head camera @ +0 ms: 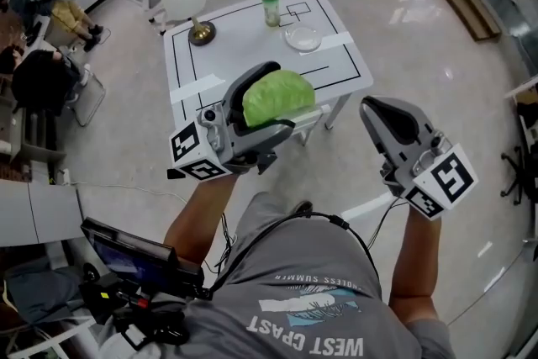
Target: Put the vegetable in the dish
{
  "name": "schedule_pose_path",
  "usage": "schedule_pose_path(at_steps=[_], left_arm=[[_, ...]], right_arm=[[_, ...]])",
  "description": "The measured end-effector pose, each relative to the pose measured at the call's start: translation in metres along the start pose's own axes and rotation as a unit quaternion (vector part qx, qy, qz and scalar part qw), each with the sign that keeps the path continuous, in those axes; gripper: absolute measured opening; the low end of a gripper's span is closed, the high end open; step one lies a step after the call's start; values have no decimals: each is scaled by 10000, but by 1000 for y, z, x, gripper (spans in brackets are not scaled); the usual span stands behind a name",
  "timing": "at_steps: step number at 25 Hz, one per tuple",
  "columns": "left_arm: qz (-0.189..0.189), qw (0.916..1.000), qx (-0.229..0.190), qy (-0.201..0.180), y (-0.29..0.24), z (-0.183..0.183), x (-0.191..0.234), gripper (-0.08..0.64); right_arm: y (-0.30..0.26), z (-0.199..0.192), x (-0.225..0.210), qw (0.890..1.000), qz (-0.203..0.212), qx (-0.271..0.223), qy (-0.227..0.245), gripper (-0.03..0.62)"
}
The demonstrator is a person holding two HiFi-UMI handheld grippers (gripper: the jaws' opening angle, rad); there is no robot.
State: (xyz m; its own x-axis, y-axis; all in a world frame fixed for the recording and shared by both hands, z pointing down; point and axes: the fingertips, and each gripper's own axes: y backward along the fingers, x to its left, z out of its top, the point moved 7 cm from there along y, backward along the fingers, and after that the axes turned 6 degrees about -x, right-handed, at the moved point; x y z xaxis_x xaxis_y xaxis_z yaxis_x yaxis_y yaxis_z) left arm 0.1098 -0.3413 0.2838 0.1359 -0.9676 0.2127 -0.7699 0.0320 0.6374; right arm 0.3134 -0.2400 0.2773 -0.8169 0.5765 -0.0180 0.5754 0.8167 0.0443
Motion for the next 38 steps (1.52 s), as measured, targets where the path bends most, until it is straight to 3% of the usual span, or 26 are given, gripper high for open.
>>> schedule_pose_path(at_steps=[8, 15, 26, 38], left_arm=[[21, 9995, 270, 169, 2, -8, 40, 411], [-46, 9981, 462, 400, 9, 5, 103, 411], [-274, 9961, 587, 592, 2, 0, 129, 411], [74, 9952, 652, 727, -1, -21, 188, 410]], right_arm=[[-15, -11, -21, 9996, -227, 53, -162, 11], [-53, -8, -42, 9979, -616, 87, -162, 11], [-59, -10, -35, 9956, -908, 139, -179, 11], [-90, -32, -88, 9962, -737, 237, -394, 11]])
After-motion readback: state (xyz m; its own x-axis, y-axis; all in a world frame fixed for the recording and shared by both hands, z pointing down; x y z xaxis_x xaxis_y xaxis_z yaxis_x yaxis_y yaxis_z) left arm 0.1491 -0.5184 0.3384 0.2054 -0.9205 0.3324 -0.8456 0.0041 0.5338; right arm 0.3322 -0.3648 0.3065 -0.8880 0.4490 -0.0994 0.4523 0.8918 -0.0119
